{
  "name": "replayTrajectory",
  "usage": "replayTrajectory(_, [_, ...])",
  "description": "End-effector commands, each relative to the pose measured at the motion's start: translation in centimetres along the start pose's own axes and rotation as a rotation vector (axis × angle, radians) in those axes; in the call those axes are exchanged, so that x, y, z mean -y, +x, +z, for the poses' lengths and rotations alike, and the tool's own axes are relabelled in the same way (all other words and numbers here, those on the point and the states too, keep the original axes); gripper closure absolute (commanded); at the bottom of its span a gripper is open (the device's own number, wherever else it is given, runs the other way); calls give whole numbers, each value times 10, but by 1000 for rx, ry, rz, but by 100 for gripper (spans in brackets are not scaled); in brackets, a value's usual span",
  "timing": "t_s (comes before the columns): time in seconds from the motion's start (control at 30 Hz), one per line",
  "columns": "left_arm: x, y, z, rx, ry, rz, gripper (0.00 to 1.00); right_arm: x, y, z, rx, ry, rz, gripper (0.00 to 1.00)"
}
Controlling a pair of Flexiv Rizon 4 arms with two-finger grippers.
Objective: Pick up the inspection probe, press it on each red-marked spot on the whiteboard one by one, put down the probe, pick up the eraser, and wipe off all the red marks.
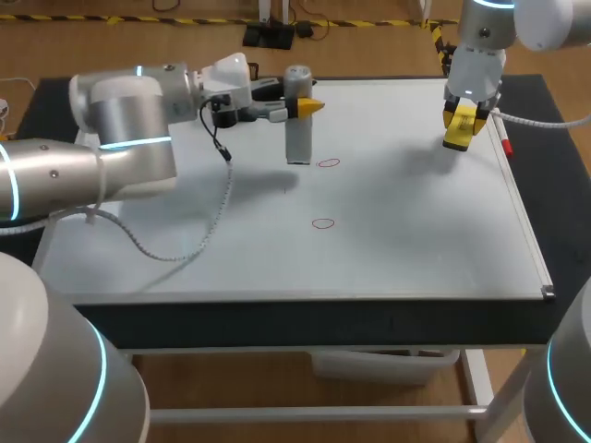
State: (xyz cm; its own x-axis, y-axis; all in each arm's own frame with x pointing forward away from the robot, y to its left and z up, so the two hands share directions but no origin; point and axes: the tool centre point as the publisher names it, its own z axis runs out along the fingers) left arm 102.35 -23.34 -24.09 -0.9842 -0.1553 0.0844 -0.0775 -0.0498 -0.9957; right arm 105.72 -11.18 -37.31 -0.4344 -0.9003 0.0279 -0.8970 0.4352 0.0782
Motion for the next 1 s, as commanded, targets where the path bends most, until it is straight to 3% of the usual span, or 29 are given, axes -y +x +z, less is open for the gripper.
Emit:
replayTrajectory(0.03, [-7, -3, 13, -7, 15, 4, 100, 1, 0, -1, -3, 1, -2, 100])
replayTrajectory(1.0, [-28, -16, 55, -40, 58, 36, 100, 1, 0, -1, -3, 1, -2, 100])
